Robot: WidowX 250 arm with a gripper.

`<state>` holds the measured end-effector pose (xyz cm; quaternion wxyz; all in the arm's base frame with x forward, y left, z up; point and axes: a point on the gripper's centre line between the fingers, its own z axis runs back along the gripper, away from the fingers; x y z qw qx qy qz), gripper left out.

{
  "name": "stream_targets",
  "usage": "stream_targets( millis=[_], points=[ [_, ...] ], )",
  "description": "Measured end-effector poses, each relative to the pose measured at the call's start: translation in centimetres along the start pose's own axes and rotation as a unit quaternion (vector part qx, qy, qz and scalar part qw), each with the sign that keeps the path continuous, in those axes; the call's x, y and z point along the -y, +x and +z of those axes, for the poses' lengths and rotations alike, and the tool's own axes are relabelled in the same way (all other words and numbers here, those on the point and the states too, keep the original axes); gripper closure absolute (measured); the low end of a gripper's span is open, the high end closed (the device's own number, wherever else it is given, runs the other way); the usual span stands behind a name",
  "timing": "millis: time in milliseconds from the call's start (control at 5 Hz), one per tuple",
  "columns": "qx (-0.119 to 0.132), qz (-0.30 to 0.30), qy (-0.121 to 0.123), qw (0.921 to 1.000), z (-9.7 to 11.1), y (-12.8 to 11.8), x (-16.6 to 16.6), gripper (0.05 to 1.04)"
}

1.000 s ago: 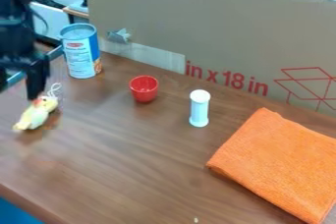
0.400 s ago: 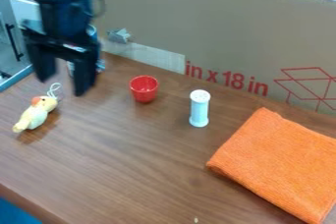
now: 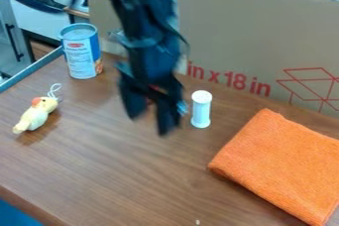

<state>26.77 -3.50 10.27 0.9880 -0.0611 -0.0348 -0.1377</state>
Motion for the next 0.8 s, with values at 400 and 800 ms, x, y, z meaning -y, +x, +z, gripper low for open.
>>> stream_targets(
  millis=[400, 800],
  points=[
    [0.001, -0.009, -0.004, 1.0000, -0.09, 0.12, 0.45, 0.082],
    [0.001, -0.009, -0.004, 1.0000, -0.09, 0.12, 0.45, 0.082]
  ],
)
